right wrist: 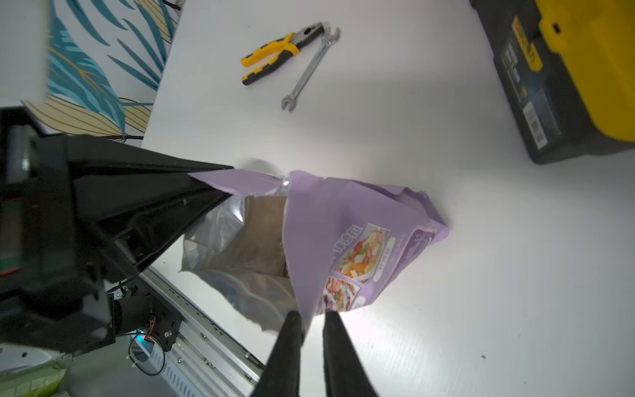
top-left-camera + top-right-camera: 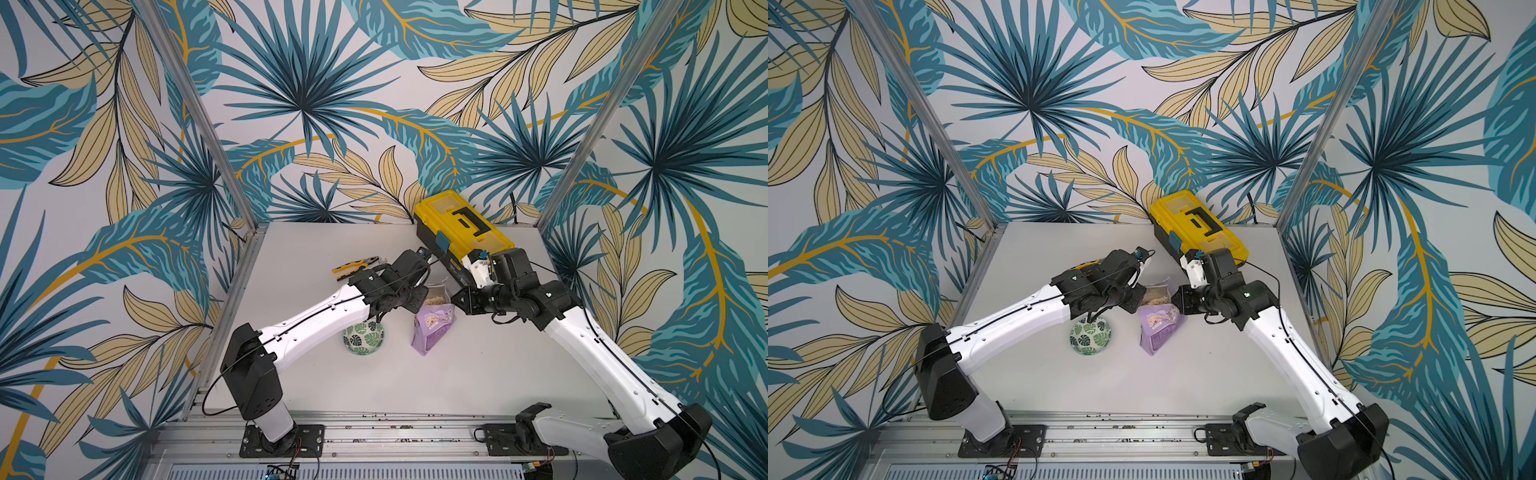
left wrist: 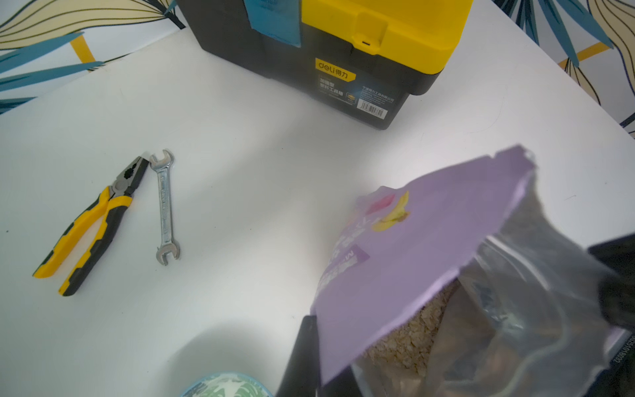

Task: Pour the oats into the breakfast bowl
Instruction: Open the oats bag at the center of the board, then pick up the oats bag from the center of the board.

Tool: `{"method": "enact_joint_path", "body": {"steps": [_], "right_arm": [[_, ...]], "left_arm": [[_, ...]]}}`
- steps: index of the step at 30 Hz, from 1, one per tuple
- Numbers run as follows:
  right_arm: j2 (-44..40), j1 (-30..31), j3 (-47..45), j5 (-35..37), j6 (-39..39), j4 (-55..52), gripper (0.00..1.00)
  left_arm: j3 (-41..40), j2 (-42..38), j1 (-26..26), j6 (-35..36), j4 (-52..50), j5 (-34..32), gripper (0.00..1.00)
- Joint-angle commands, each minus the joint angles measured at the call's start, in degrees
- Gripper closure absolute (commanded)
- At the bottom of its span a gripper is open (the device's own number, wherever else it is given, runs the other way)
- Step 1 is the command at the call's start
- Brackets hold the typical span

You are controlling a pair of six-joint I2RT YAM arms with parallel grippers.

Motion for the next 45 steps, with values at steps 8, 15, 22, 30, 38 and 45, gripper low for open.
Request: {"method": "enact_joint_path", "body": {"steps": [8, 15, 22, 30, 38, 45], "right_arm": [[-12.96, -0.33, -12.32, 0.04, -6.72, 18.08, 0.35], [-29.67, 3.15, -40.42, -1.80, -7.50, 48.45, 0.01], [-33.50, 10.51, -58.88, 6.84, -9.62, 74.03, 0.01], [-19.49, 21.80, -65.78, 27.13, -9.90, 94.04, 0.01], [4.78, 28.35, -64.25, 37.73, -10.57, 114.37, 0.01], [18.74, 29.00, -59.81, 41.70, -10.14, 122.35, 0.01]], "left_arm": [[-8.72, -8.03, -1.73, -12.93, 7.12, -2.16, 0.98], [-8.15, -8.08, -2.77, -13.77, 5.67, -4.39, 0.98], [-8.17, -8.02, -3.35, -14.56, 4.90, -6.46, 1.00], [-8.74, -8.02, -3.52, -16.58, 5.49, -7.86, 1.00], [-8.69, -8.06, -3.69, -16.92, 5.48, -7.92, 1.00], [-8.56, -8.47, -3.93, -16.57, 4.64, -8.68, 1.00]]}}
